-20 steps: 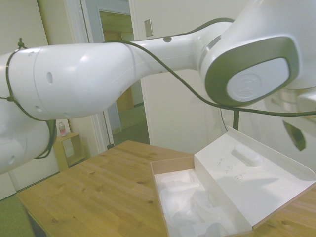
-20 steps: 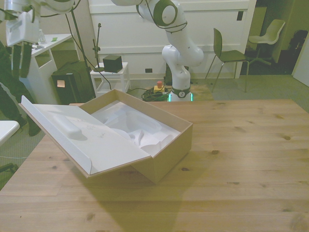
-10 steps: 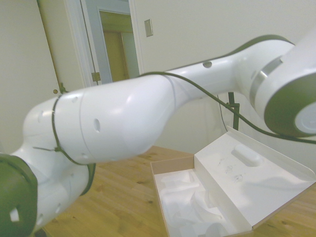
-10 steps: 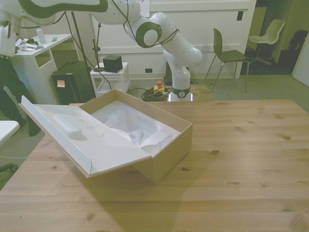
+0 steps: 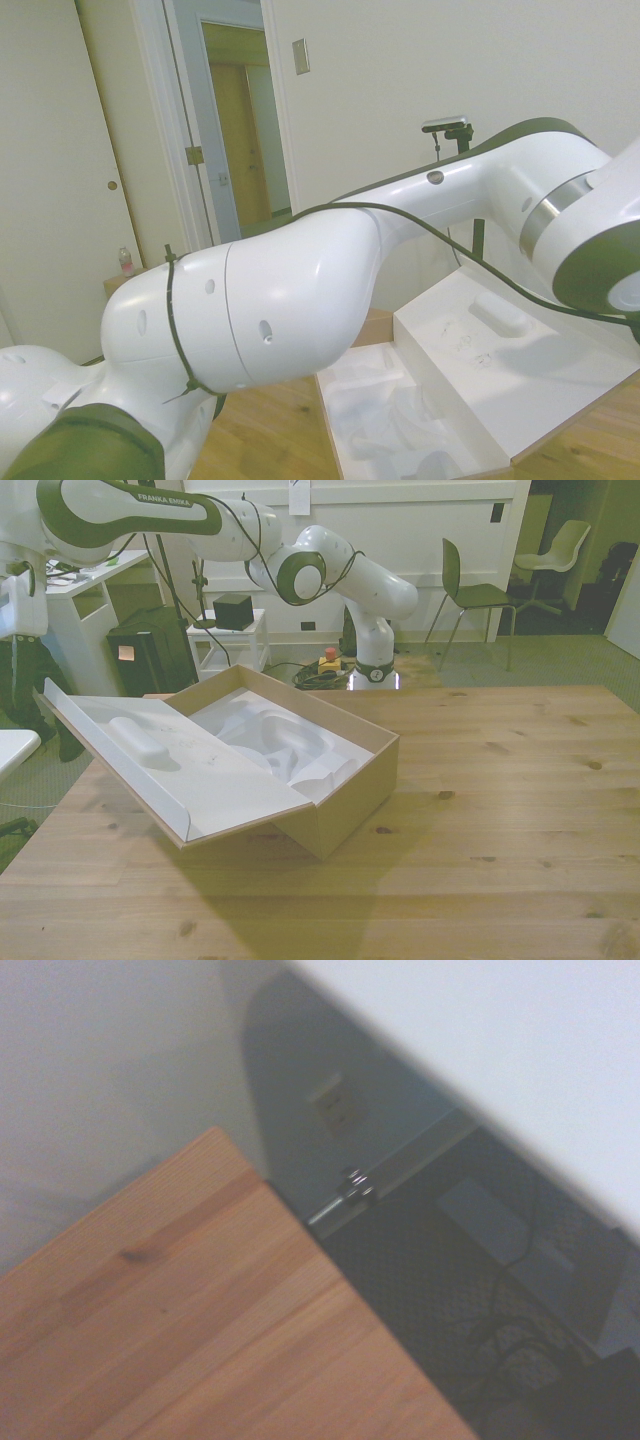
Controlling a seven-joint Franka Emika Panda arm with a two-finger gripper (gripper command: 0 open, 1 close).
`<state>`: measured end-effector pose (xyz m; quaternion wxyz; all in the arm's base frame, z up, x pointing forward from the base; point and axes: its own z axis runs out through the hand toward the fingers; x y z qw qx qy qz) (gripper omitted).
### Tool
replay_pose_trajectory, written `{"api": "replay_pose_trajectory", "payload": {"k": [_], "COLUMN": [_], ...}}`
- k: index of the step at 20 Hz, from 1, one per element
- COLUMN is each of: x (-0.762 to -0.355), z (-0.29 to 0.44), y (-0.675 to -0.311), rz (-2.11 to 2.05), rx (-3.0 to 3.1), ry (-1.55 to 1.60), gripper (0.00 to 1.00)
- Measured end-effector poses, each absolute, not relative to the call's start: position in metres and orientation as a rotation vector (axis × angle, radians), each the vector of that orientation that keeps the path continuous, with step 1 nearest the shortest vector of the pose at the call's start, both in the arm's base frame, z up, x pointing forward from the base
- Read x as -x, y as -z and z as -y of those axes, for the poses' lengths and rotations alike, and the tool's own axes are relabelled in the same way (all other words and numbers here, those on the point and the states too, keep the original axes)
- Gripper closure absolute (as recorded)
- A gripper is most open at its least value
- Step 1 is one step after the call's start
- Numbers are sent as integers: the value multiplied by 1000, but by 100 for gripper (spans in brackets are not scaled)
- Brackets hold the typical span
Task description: Close the box
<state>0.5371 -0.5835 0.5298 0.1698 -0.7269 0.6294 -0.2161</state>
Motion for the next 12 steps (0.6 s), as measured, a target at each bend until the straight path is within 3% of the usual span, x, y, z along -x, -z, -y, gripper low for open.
{"api": "replay_pose_trajectory", "payload": {"k": [8,12], "x": [-675,-742], "z": [393,231], "y": [-554,-573], "rz": [-1590,-1406], "rx": [2104,2141], "ry": [435,342], "gripper": [0,0]}}
